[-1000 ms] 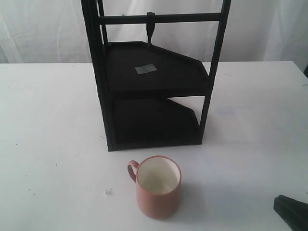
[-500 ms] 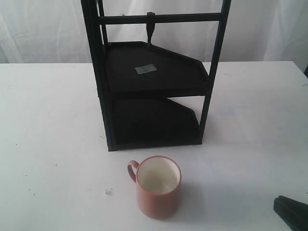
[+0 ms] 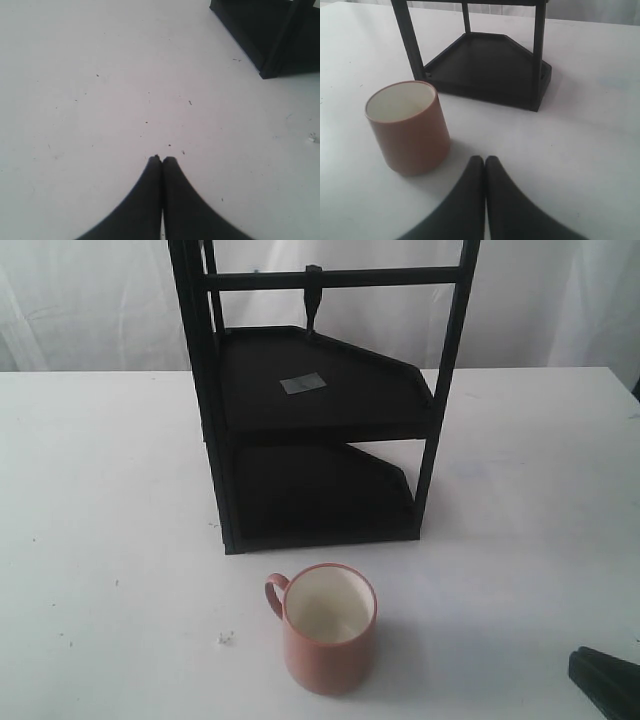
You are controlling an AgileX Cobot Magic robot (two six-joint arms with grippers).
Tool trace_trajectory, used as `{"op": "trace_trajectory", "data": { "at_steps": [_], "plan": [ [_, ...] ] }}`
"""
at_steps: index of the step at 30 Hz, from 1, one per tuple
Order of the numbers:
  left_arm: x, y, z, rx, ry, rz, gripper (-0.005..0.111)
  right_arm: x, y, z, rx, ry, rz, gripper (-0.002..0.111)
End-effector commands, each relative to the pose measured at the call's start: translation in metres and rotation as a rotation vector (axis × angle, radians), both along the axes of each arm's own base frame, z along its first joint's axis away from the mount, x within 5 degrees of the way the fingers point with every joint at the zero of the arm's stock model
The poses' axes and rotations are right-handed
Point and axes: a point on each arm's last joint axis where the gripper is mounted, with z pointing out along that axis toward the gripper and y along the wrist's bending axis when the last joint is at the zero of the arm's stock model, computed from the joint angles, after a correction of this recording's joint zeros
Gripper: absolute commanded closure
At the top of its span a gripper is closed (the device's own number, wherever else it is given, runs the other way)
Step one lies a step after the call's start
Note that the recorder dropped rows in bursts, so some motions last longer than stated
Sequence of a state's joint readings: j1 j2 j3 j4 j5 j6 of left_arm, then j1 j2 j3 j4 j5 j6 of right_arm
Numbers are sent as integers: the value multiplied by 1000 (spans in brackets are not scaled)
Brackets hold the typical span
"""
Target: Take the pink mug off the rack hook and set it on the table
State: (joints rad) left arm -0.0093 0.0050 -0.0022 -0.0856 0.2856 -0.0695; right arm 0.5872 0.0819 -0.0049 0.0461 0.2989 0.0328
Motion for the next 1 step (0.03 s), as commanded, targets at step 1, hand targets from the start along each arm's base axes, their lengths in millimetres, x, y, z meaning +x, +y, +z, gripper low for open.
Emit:
{"op": "trace_trajectory", "data": {
  "at_steps": [1],
  "plan": [
    [0, 0, 0, -8, -3, -2, 107, 0, -1, -1, 0, -7, -10, 108]
  ]
}}
